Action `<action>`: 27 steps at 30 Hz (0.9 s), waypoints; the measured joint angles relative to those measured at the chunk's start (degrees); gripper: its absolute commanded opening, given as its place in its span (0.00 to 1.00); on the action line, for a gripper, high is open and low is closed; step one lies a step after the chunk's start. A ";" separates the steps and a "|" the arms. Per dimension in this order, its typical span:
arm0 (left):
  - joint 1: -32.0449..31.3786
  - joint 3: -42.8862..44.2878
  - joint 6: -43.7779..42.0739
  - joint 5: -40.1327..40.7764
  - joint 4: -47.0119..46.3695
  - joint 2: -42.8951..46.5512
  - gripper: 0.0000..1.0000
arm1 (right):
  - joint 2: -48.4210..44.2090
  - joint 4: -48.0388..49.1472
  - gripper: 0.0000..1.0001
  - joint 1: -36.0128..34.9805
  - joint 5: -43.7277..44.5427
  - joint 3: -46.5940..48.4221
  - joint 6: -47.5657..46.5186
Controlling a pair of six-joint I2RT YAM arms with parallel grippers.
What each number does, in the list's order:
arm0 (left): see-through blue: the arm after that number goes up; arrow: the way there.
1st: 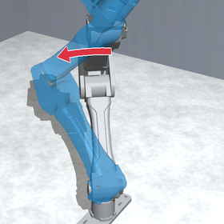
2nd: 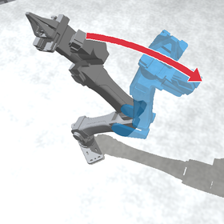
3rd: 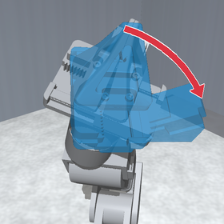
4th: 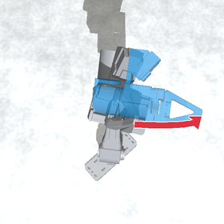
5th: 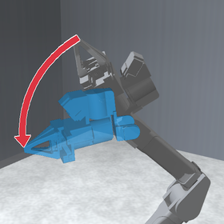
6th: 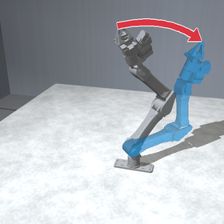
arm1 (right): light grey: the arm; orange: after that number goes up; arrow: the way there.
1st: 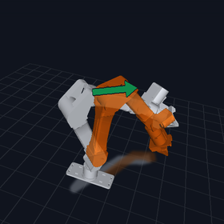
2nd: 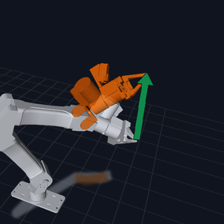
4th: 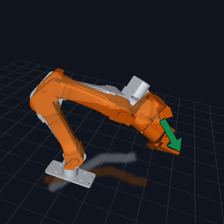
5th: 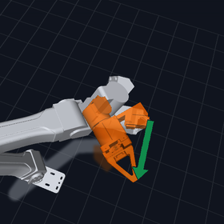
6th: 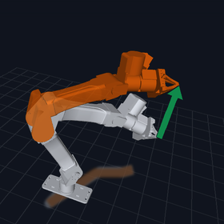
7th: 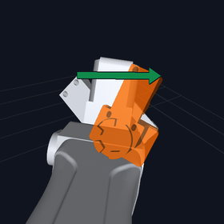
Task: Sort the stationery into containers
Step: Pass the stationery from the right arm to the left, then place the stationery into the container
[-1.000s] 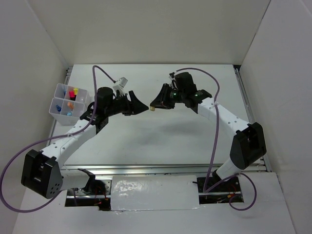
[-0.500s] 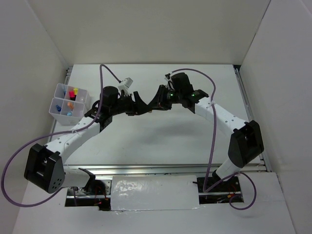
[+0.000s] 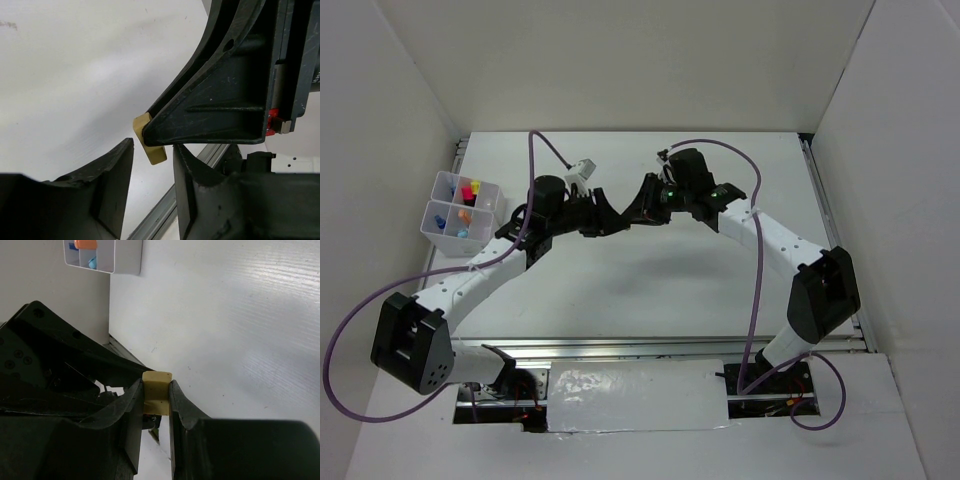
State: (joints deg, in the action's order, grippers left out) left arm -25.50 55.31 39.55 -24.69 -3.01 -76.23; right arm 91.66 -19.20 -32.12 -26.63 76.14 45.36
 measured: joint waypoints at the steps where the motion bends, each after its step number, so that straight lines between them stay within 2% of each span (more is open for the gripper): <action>1: 0.00 0.00 -0.22 0.04 0.04 -0.04 0.51 | 0.04 0.00 0.00 -0.02 0.04 0.02 0.00; 4: 0.00 0.00 -0.37 0.44 0.26 -0.09 0.53 | 0.13 0.02 0.00 -0.04 0.04 0.07 0.02; 11: -0.09 0.48 -0.72 1.03 1.55 -0.42 0.25 | 0.59 0.26 0.00 -0.17 0.07 0.07 0.22; 15: -0.11 1.16 -0.79 1.92 2.60 -0.61 0.10 | 0.61 0.63 0.22 -0.17 0.26 0.07 0.20; 17: -0.09 1.36 -0.94 2.19 2.93 -0.59 0.03 | 0.61 0.98 0.29 -0.13 0.13 0.07 0.17; 18: -0.09 1.36 -1.20 2.29 3.02 -0.50 0.01 | 0.61 1.03 0.47 -0.02 -0.17 0.04 0.17; 19: -0.11 1.36 -1.90 2.38 3.06 -0.37 0.00 | 0.61 1.09 0.54 0.15 -0.57 0.04 0.52; 20: -0.04 1.36 -2.32 2.91 3.54 -0.07 0.00 | 0.61 1.25 0.68 0.61 -1.38 0.04 0.68; 21: 0.28 1.36 -2.89 3.45 3.93 0.20 0.00 | 0.59 1.55 0.73 1.29 -2.54 0.04 1.07; 24: 3.37 1.36 -4.76 4.68 5.38 1.64 0.00 | 0.37 1.75 0.77 3.78 -5.60 -0.02 0.68; 27: 10.60 1.73 -8.35 4.87 9.11 4.17 0.00 | -0.55 1.38 0.77 8.87 -7.65 -0.28 -0.28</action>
State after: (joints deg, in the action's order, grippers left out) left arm -14.90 57.04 31.20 -19.81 6.11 -72.05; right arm 91.11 -17.82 -23.24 -34.28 75.85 45.08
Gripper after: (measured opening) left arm 0.284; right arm 0.770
